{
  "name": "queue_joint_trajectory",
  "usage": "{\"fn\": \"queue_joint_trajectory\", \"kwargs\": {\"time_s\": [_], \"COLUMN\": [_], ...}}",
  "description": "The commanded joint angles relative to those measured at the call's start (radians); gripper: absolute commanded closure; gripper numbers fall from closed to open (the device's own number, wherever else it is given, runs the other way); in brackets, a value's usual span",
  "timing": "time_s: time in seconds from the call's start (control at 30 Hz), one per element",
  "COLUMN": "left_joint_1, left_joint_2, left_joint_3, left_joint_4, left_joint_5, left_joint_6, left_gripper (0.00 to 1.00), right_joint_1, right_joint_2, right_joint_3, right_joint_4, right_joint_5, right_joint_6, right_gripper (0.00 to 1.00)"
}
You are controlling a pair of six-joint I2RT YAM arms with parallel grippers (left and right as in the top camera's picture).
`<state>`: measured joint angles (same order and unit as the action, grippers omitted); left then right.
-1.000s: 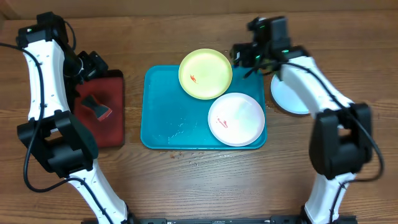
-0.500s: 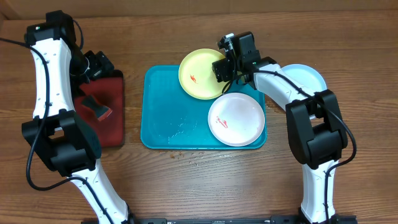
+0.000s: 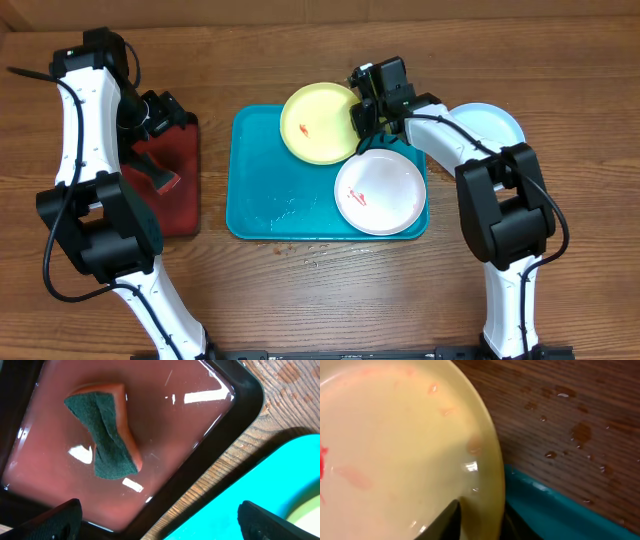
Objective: Clean dirty plates on tray and stack at the side
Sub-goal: 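Move the right gripper to the yellow plate rim and grasp it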
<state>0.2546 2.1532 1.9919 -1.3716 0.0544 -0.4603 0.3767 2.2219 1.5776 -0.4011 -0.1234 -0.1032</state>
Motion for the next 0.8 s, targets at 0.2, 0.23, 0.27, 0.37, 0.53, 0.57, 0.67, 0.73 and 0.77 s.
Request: {"fn": "queue_joint_trajectory", "kwargs": {"time_s": [0.2,0.23,0.27,0.37,0.53,0.57,0.67,0.73,0.77], "left_joint_1": [-0.007,-0.007,-0.007,-0.007,-0.007,-0.007,-0.007,-0.007,-0.007], "left_joint_2": [-0.015,-0.015,-0.015,-0.015,-0.015,-0.015,-0.015,-0.015,-0.015], "left_joint_3": [-0.009,-0.009,-0.009,-0.009,-0.009,-0.009,-0.009,-0.009,-0.009], "left_joint_4": [0.000,0.000,0.000,0.000,0.013,0.019,0.023,0.022,0.017], "left_joint_5": [-0.014,-0.014,-0.014,-0.014,-0.014,-0.014,-0.013,-0.010,-0.009], "left_joint_6": [0.019,0.019,0.019,0.019,0.019,0.019,0.019,0.019,0.019], "left_gripper": [0.00,0.00,0.00,0.00,0.00,0.00,0.00,0.00,0.00], "right_joint_1": [0.152,0.170,0.184,0.219,0.236,0.236,0.234,0.232,0.232], "right_joint_2": [0.011,0.011,0.011,0.011,0.011,0.011,0.013,0.014,0.014], "right_joint_3": [0.016,0.018,0.018,0.019,0.019,0.019,0.018,0.010,0.001], "right_joint_4": [-0.029,-0.032,-0.038,-0.063,-0.039,-0.027,-0.002,0.018,0.032], "right_joint_5": [-0.011,-0.011,-0.008,-0.008,-0.008,-0.007,0.010,0.035,0.042], "right_joint_6": [0.073,0.086,0.101,0.134,0.134,0.132,0.126,0.125,0.123], "right_gripper": [0.85,0.85,0.85,0.85,0.67,0.66,0.63,0.63,0.63]}}
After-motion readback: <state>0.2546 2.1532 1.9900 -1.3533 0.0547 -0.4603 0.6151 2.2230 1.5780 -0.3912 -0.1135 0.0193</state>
